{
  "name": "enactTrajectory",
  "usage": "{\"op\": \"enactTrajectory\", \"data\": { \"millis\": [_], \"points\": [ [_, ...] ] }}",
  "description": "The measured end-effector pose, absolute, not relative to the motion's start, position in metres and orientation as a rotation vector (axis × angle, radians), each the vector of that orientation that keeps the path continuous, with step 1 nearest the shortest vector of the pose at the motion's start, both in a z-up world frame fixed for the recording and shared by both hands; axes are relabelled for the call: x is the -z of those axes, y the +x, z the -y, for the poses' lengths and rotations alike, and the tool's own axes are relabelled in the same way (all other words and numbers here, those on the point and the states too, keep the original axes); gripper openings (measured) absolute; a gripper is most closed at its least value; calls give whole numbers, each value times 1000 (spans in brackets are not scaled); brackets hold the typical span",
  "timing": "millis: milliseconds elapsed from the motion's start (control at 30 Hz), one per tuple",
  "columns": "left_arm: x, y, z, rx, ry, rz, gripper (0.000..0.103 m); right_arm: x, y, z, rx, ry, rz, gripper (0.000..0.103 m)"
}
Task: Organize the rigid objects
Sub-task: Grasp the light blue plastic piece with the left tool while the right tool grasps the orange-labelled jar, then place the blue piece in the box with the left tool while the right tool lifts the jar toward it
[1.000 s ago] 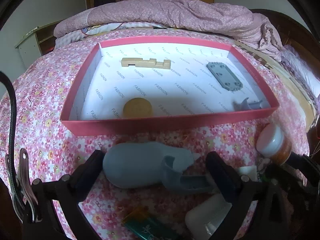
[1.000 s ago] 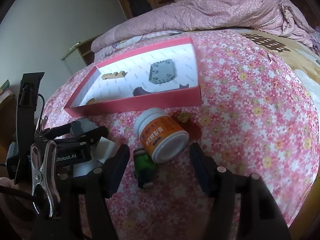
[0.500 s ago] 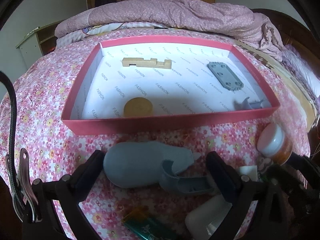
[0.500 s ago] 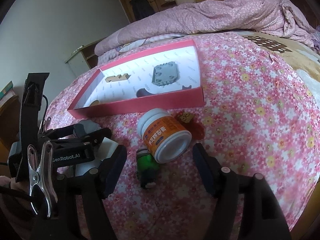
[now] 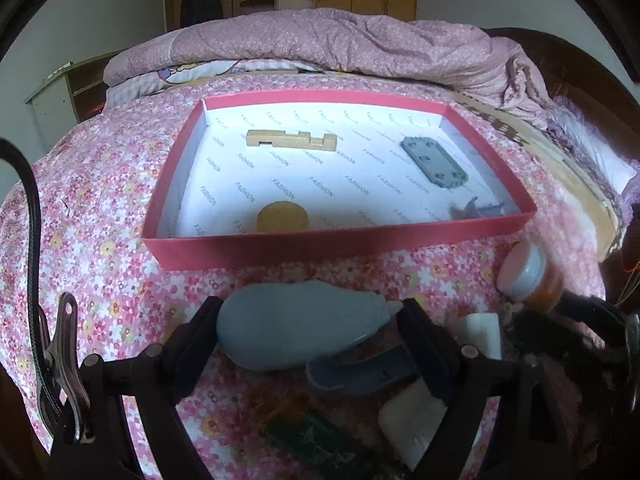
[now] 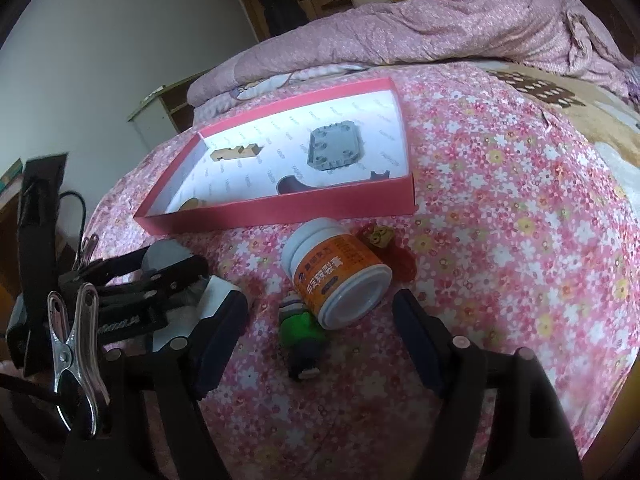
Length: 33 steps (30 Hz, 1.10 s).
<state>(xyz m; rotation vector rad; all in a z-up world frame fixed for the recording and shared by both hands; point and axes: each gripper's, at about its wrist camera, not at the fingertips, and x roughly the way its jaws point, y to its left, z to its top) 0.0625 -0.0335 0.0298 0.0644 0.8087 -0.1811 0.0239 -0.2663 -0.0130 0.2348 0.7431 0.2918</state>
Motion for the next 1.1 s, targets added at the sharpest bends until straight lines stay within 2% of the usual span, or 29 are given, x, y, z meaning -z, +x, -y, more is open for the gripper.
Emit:
{"op": "enactTrajectory", "data": {
  "millis": [167,333,367,800,1100],
  "points": [
    [-38,56,31,202,67,-775,91,10,30,273,-258,261,-741,55],
    [-48,50,29,230,73,-743,91,9,32,272,-254,261,-736,53],
    [-49,49,29,233,75,-735,91,8,32,272,-255,260,-733,49],
    [-67,50,26,242,71,-685,91,-1,20,275,-283,293,-675,49],
    [-77,79,19,219,81,-663,91,-4,18,272,-303,297,-662,49]
  ]
}}
